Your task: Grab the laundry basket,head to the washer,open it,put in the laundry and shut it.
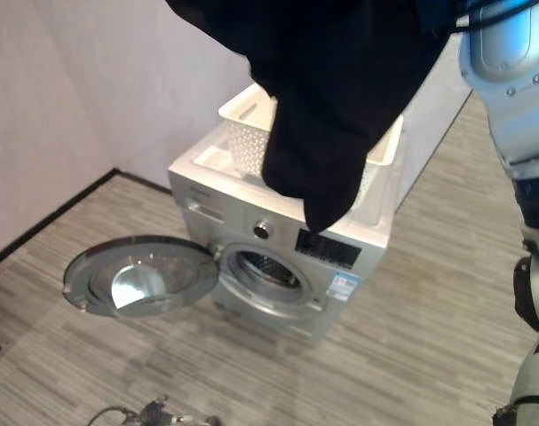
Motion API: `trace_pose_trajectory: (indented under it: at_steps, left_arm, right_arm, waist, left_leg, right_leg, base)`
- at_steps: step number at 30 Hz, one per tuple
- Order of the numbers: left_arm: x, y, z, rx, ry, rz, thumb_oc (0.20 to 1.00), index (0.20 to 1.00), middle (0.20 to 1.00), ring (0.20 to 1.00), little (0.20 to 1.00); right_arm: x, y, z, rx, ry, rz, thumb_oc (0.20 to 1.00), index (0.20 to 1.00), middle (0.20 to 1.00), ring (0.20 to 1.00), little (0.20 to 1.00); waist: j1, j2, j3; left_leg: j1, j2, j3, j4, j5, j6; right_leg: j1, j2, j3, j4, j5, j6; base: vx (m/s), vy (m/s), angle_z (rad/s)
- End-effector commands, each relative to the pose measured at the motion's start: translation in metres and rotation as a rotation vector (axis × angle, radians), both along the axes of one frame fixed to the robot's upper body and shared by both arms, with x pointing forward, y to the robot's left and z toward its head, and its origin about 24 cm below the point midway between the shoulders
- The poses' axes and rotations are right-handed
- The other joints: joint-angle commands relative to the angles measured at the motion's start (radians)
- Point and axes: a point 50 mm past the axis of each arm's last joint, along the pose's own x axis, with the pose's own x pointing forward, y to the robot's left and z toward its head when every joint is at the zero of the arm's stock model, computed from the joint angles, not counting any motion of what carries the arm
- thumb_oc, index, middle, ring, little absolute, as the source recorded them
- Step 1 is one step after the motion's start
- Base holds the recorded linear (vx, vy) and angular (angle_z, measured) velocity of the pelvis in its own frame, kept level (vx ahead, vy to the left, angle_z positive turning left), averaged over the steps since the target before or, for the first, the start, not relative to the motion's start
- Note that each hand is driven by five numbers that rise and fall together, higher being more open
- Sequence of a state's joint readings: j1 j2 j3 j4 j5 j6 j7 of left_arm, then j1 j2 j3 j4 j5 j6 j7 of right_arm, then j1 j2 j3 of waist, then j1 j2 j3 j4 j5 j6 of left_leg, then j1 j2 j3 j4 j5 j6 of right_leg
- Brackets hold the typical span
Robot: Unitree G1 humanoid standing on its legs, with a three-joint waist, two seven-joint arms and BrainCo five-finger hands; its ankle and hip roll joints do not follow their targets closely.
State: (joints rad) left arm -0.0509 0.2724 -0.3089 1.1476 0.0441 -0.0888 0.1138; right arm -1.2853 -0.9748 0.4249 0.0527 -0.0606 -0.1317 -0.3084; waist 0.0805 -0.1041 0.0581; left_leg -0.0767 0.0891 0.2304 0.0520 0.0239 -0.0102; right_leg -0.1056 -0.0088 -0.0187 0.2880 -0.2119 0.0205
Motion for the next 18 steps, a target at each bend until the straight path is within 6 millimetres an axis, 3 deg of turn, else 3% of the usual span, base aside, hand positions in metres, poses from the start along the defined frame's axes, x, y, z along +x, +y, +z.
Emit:
trace_pose_trajectory:
  at_steps: [1, 2, 3, 4, 5, 7, 10, 11, 13, 14, 15, 18]
  left_arm:
    - [0.025, 0.003, 0.012, 0.018, -0.111, -0.046, 1.0, 1.0, 1.0, 1.0, 1.0]
    - [0.047, -0.011, 0.025, -0.026, -0.215, -0.111, 1.0, 1.0, 1.0, 1.0, 1.0]
    - [0.047, -0.011, 0.025, -0.025, -0.214, -0.111, 1.0, 1.0, 1.0, 1.0, 1.0]
    - [0.068, -0.026, 0.041, -0.069, -0.329, -0.17, 1.0, 1.0, 1.0, 1.0, 1.0]
    - [0.068, -0.025, 0.041, -0.067, -0.327, -0.172, 1.0, 1.0, 1.0, 1.0, 1.0]
    - [0.082, -0.037, 0.059, -0.086, -0.423, -0.268, 1.0, 1.0, 1.0, 1.0, 1.0]
    - [0.1, -0.056, 0.086, -0.118, -0.551, -0.405, 1.0, 1.0, 1.0, 1.0, 1.0]
    - [0.105, -0.057, 0.097, -0.134, -0.599, -0.419, 1.0, 1.0, 1.0, 1.0, 1.0]
    - [0.11, -0.058, 0.13, -0.196, -0.752, -0.445, 1.0, 1.0, 1.0, 1.0, 1.0]
    - [0.11, -0.057, 0.131, -0.196, -0.752, -0.443, 1.0, 1.0, 1.0, 1.0, 1.0]
    - [0.111, -0.058, 0.146, -0.223, -0.81, -0.472, 1.0, 1.0, 1.0, 1.0, 1.0]
    - [0.106, -0.056, 0.149, -0.251, -0.803, -0.491, 1.0, 1.0, 1.0, 1.0, 1.0]
  right_arm:
    - [-0.004, -0.006, 0.009, 0.031, -0.002, 0.044, 0.2, 0.2, 0.2, 0.2, 0.2]
    - [0.0, -0.004, -0.006, 0.005, 0.061, 0.069, 0.2, 0.2, 0.2, 0.2, 0.2]
    - [0.0, -0.005, -0.006, 0.006, 0.061, 0.069, 0.2, 0.2, 0.2, 0.2, 0.2]
    - [0.004, -0.01, -0.032, -0.017, 0.143, 0.081, 0.2, 0.2, 0.2, 0.2, 0.2]
    - [0.003, -0.011, -0.032, -0.014, 0.144, 0.078, 0.2, 0.2, 0.2, 0.2, 0.2]
    - [0.001, -0.014, -0.056, -0.045, 0.212, 0.095, 0.2, 0.2, 0.2, 0.2, 0.2]
    - [0.0, -0.023, -0.087, -0.049, 0.311, 0.093, 0.2, 0.2, 0.2, 0.2, 0.2]
    - [0.0, -0.019, -0.097, -0.054, 0.35, 0.116, 0.2, 0.2, 0.2, 0.2, 0.2]
    - [0.005, 0.011, -0.13, -0.081, 0.51, 0.306, 0.2, 0.2, 0.2, 0.2, 0.2]
    - [0.006, 0.012, -0.13, -0.082, 0.51, 0.307, 0.2, 0.2, 0.2, 0.2, 0.2]
    - [0.006, 0.02, -0.142, -0.091, 0.577, 0.368, 0.2, 0.2, 0.2, 0.2, 0.2]
    - [0.004, 0.025, -0.149, -0.126, 0.624, 0.41, 0.2, 0.2, 0.2, 0.2, 0.2]
  waist:
    - [0.055, -0.071, -0.023]
    - [0.064, -0.056, 0.013]
    - [0.064, -0.057, 0.012]
    - [0.064, -0.032, 0.057]
    - [0.064, -0.032, 0.056]
    - [0.055, -0.014, 0.087]
    - [0.014, -0.007, 0.111]
    - [0.007, -0.004, 0.115]
    - [0.048, -0.003, 0.126]
    - [0.044, -0.002, 0.126]
    - [0.044, 0.018, 0.126]
    - [0.038, 0.021, 0.112]
  left_leg:
    - [-0.175, -0.069, 0.005, 0.111, -0.046, 0.04]
    - [-0.226, -0.041, -0.01, 0.14, -0.008, 0.013]
    - [-0.227, -0.041, -0.012, 0.142, -0.009, 0.013]
    - [-0.245, -0.021, -0.028, 0.131, 0.041, -0.016]
    - [-0.247, -0.019, -0.032, 0.128, 0.048, -0.017]
    - [-0.249, -0.003, -0.02, 0.118, 0.077, -0.039]
    - [-0.229, 0.063, 0.109, 0.17, 0.031, -0.065]
    - [-0.22, 0.089, 0.112, 0.194, 0.019, -0.072]
    - [-0.174, 0.055, -0.273, 0.176, -0.002, -0.085]
    - [-0.174, 0.054, -0.276, 0.171, 0.006, -0.084]
    - [-0.152, 0.045, -0.385, 0.12, 0.019, -0.091]
    - [-0.126, 0.039, -0.382, 0.072, 0.029, -0.096]
  right_leg:
    - [0.28, -0.05, -0.015, -0.227, 0.019, 0.048]
    - [0.277, -0.022, -0.039, -0.255, 0.001, 0.025]
    - [0.277, -0.022, -0.04, -0.255, 0.001, 0.025]
    - [0.274, 0.008, -0.068, -0.261, -0.006, 0.006]
    - [0.272, 0.012, -0.071, -0.262, -0.002, 0.005]
    - [0.266, 0.023, -0.117, -0.261, 0.001, -0.004]
    - [0.261, -0.002, -0.198, -0.261, 0.003, -0.002]
    - [0.257, -0.009, -0.21, -0.267, 0.007, -0.002]
    - [0.23, -0.022, -0.176, -0.242, 0.023, -0.006]
    - [0.229, -0.021, -0.179, -0.243, 0.026, -0.006]
    - [0.229, -0.016, -0.164, -0.235, 0.023, 0.001]
    - [0.246, -0.016, -0.177, -0.236, 0.018, 0.003]
  base:
    - [-0.34, -0.241, 0.0]
    - [-0.21, -0.157, 0.21]
    - [-0.4, -0.299, 0.54]
    - [-0.21, -0.149, 0.49]
    - [-0.27, -0.192, 0.56]
    - [-0.17, -0.109, 0.68]
    - [-0.15, -0.053, 1.02]
    - [-0.18, 0.046, 1.57]
    - [-0.13, 0.062, 0.69]
    - [0.07, 0.067, -0.71]
    - [0.04, 0.045, -0.68]
    - [0.12, 0.095, -0.15]
